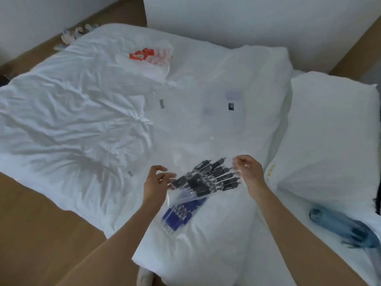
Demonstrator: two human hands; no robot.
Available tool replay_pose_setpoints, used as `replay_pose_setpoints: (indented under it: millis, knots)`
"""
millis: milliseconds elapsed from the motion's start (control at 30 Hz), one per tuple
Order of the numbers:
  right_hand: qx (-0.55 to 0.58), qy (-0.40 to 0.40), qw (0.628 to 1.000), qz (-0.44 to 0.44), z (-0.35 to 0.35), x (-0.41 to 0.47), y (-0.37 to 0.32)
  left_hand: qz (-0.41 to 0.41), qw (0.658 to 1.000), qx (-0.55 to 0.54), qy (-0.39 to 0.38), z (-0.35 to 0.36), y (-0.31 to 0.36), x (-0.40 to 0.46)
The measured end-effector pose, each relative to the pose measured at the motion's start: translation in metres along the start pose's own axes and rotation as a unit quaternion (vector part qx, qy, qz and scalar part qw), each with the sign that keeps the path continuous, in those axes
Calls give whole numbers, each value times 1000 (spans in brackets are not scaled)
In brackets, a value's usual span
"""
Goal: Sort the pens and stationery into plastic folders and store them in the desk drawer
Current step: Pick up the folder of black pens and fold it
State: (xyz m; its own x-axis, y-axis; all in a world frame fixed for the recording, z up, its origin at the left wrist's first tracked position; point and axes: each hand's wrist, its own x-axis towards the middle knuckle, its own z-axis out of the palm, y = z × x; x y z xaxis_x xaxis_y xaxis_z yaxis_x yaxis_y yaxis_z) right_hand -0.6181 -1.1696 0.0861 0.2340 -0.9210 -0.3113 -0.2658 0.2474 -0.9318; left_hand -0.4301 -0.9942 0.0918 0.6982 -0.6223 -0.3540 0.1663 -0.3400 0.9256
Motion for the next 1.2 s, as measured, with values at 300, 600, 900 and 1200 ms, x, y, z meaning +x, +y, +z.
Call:
replay_pose_setpoints:
  millis: [300, 600, 900, 1200]
  knots:
    - [87, 116, 978, -148, -65, -86, -154, 178, 971, -36, -153, 13, 168, 5]
    - [115, 355, 891, -258, -103, -249, -233, 308, 878, -95, -354, 22, 300, -73]
    - [73, 495, 787, -361, -136, -457, -308, 395, 784, -131, -460, 43, 383, -208]
    - [54, 599, 720, -347, -167, -572, -287, 367, 734, -161, -548, 58, 355, -352]
